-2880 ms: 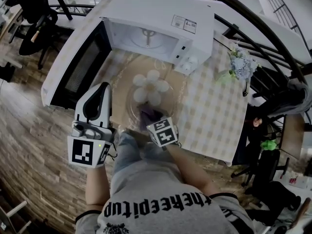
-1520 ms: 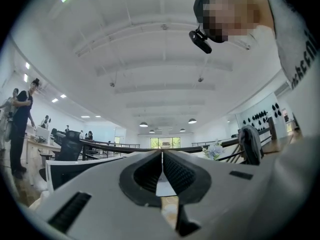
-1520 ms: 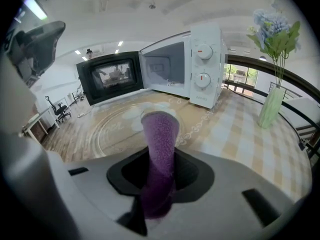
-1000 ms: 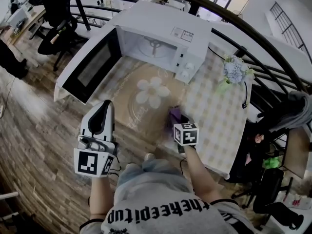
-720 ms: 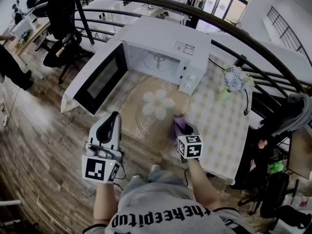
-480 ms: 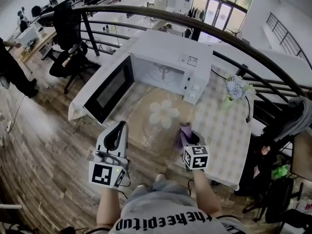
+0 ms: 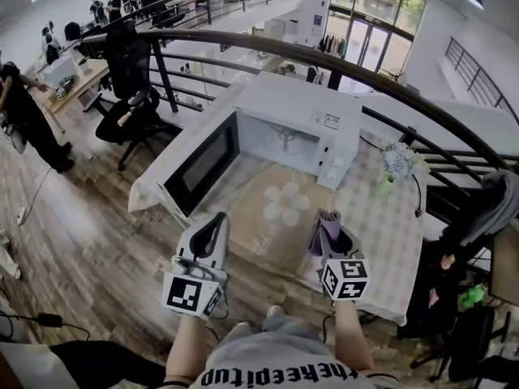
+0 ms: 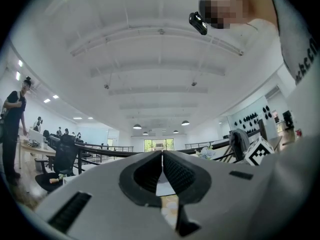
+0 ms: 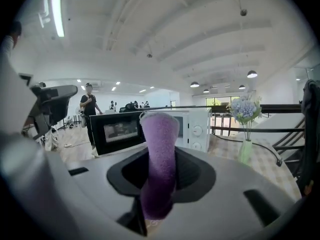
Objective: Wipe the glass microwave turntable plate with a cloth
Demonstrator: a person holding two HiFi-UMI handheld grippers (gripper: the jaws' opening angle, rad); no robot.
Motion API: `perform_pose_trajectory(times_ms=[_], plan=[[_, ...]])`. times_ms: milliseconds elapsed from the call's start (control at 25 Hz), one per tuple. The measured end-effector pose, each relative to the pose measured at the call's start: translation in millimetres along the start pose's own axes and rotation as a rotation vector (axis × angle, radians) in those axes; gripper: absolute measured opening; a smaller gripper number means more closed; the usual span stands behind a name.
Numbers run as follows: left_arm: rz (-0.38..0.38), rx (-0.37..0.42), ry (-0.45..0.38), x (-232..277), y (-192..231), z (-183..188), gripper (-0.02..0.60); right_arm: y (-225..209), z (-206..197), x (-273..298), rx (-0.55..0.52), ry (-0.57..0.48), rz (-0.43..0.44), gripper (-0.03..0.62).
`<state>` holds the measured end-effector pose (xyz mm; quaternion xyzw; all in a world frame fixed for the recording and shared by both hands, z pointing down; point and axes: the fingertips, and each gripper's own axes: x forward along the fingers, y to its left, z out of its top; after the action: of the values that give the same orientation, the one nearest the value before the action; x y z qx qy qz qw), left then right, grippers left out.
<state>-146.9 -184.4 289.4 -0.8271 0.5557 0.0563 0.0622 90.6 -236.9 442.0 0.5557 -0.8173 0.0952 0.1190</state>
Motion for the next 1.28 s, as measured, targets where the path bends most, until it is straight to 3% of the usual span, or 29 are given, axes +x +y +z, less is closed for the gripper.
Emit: perform_pose_trajectory(times_ms=[400,840,1280], plan=[[0.006,-0.007,0.012,-9.3,8.6,-0.3,0.011,8.3,50.8,-34.4,-0.004,-0.151,-0.021,0.112],[0.008,0.000,0.005,-12.2,4.9,6.7,0.011,20.7,105.6,-76.7,-0.087,-0.300,-0.028,0.112],[0.017,0.011,0.008,-10.0,-1.6,11.8,0.011,22.5,130.1,-106.7,-0.121,-0.383,-0.038,0.110]])
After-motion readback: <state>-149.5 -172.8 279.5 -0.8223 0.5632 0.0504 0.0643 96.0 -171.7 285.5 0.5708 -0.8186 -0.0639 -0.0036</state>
